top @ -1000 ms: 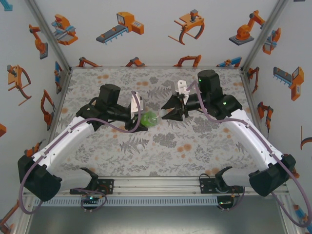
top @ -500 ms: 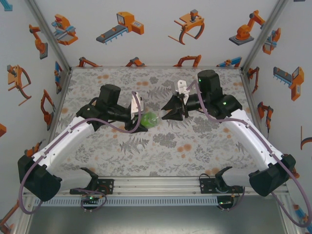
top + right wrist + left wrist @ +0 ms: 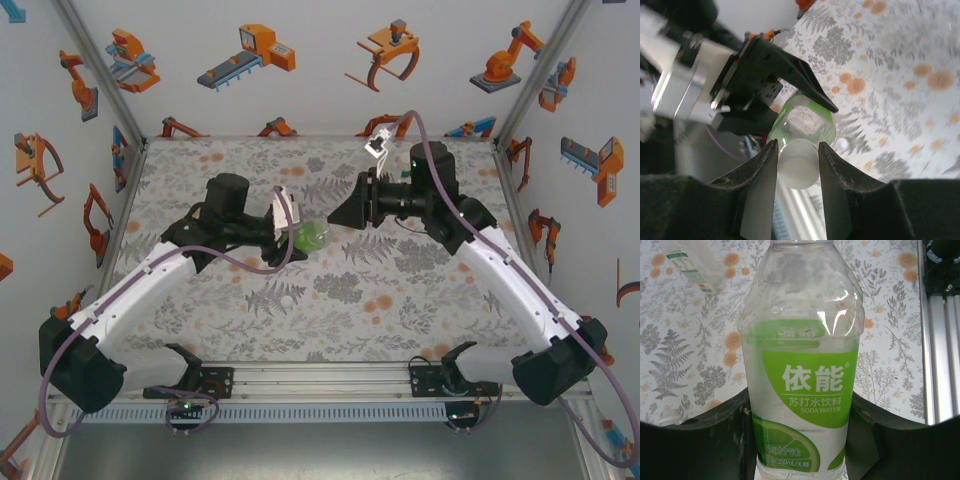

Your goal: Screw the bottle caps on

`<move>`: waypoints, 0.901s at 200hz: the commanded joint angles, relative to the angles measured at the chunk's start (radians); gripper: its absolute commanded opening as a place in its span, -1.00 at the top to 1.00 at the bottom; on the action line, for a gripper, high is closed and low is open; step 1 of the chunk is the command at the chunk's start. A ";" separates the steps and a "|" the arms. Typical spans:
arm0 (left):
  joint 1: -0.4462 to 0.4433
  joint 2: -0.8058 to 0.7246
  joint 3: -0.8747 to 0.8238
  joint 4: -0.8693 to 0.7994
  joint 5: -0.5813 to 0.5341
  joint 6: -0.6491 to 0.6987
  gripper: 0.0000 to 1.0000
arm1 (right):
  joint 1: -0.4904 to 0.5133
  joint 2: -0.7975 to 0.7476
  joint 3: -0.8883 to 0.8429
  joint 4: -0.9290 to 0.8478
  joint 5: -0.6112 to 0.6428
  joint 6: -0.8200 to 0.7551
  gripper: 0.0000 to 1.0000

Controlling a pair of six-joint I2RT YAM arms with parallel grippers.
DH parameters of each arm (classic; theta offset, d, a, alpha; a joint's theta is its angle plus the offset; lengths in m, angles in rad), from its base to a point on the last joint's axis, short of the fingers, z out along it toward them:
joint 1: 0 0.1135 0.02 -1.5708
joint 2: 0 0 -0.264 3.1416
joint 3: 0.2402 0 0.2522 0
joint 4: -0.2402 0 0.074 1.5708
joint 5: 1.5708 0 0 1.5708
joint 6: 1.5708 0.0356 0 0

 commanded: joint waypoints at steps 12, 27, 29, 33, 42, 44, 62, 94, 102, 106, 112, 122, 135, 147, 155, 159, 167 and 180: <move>-0.005 0.025 0.004 0.122 -0.085 -0.021 1.00 | 0.008 0.051 0.094 -0.212 0.140 0.519 1.00; -0.007 0.033 0.009 0.133 -0.104 -0.021 1.00 | 0.009 0.074 0.100 -0.243 0.146 0.590 1.00; -0.007 0.035 0.009 0.135 -0.107 -0.021 1.00 | 0.009 0.075 0.102 -0.244 0.145 0.590 1.00; -0.006 0.036 0.008 0.139 -0.109 -0.019 1.00 | 0.009 0.080 0.106 -0.249 0.145 0.588 1.00; -0.007 0.040 0.008 0.144 -0.114 -0.019 1.00 | 0.008 0.085 0.120 -0.271 0.155 0.575 1.00; -0.007 0.039 0.007 0.145 -0.114 -0.018 1.00 | 0.009 0.087 0.123 -0.275 0.158 0.569 1.00; -0.007 0.043 0.008 0.141 -0.113 -0.013 1.00 | 0.008 0.084 0.143 -0.266 0.186 0.516 0.70; -0.008 0.038 0.005 0.125 -0.097 -0.004 1.00 | 0.008 0.093 0.189 -0.276 0.195 0.394 0.24; -0.009 0.035 0.004 0.123 -0.098 -0.004 1.00 | 0.008 0.101 0.210 -0.298 0.192 0.371 0.08; -0.008 0.033 0.003 0.121 -0.097 -0.004 1.00 | 0.008 0.106 0.222 -0.309 0.188 0.362 0.02; -0.008 0.032 0.004 0.119 -0.098 -0.004 1.00 | 0.008 0.115 0.240 -0.329 0.179 0.344 -0.03; -0.008 0.030 0.002 0.117 -0.102 -0.004 1.00 | 0.008 0.129 0.265 -0.364 0.166 0.324 -0.07; -0.008 0.025 0.000 0.117 -0.104 -0.006 1.00 | 0.008 0.143 0.286 -0.400 0.147 0.311 -0.07; -0.009 0.025 0.000 0.116 -0.109 -0.008 1.00 | 0.007 0.152 0.292 -0.415 0.129 0.310 -0.07; -0.009 0.023 0.001 0.116 -0.113 -0.008 1.00 | 0.009 0.154 0.289 -0.421 0.118 0.311 -0.07; -0.009 0.023 0.001 0.116 -0.113 -0.009 1.00 | 0.008 0.156 0.287 -0.421 0.111 0.313 -0.07; -0.009 0.024 0.001 0.116 -0.117 -0.010 1.00 | 0.007 0.159 0.286 -0.428 0.105 0.315 -0.06; -0.009 0.023 0.001 0.119 -0.124 -0.012 1.00 | 0.008 0.159 0.285 -0.436 0.107 0.312 -0.04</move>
